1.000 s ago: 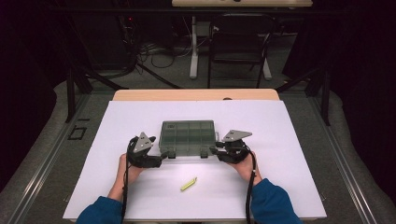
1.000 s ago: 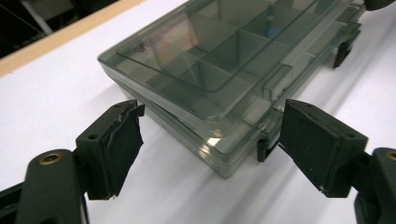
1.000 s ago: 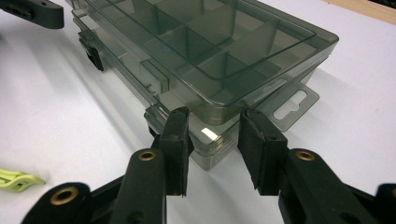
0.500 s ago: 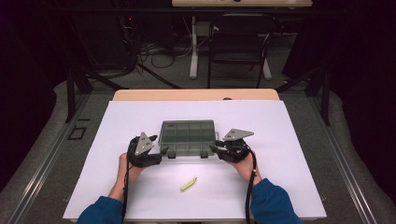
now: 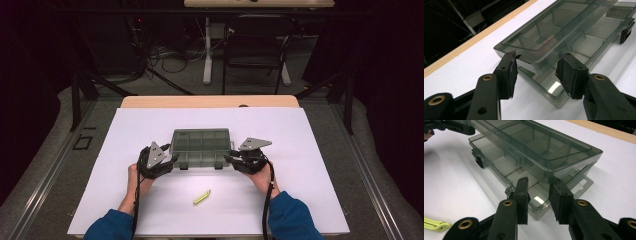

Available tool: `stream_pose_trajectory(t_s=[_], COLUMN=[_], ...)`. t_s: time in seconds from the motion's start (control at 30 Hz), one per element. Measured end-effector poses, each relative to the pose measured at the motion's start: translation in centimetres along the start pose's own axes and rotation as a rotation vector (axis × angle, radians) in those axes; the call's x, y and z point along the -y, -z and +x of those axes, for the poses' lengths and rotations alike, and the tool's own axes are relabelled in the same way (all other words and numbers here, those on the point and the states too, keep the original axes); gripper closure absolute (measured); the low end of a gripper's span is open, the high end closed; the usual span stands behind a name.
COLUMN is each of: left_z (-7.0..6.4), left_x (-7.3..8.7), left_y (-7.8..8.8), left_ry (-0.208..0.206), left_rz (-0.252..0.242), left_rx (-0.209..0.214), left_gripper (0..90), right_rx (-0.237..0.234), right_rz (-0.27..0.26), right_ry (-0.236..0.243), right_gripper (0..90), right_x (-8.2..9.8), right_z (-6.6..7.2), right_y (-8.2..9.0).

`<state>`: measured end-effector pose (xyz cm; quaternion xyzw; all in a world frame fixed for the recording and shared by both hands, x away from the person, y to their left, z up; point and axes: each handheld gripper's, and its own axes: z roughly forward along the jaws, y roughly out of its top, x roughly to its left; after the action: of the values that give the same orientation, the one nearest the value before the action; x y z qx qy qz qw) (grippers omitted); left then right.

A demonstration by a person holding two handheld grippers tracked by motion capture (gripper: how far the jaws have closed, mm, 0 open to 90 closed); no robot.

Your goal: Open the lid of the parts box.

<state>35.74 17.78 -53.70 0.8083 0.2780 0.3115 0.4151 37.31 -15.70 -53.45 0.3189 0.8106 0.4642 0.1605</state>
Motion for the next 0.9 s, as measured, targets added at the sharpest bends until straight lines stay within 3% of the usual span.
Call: stream_pose_trajectory(t_s=[0.13,0.27,0.5,0.73,0.9], left_z=[0.0,0.0,0.1,0.5,0.7], left_x=[0.0,-0.1,-0.2,-0.5,-0.9], left_y=[0.0,0.0,0.0,-0.1,-0.2], left_ry=[-0.003,-0.006,-0.009,-0.019,-0.028], left_rz=[-0.012,-0.02,-0.019,-0.029,-0.036], left_rx=[-0.01,-0.014,-0.011,-0.012,-0.012], left_gripper=[51.7,52.1,50.9,48.7,48.6], right_rx=[0.005,0.023,0.107,0.156,0.156], right_rz=[0.0,0.021,0.02,0.013,-0.005], right_ry=[0.007,0.03,0.078,0.126,0.14], right_gripper=[67.9,60.7,51.1,50.8,53.2], right_x=[0.0,0.0,-0.2,-0.7,-1.3], right_z=[0.0,0.1,0.2,0.2,0.0], right_y=[0.0,-0.2,-0.3,-0.7,-0.6])
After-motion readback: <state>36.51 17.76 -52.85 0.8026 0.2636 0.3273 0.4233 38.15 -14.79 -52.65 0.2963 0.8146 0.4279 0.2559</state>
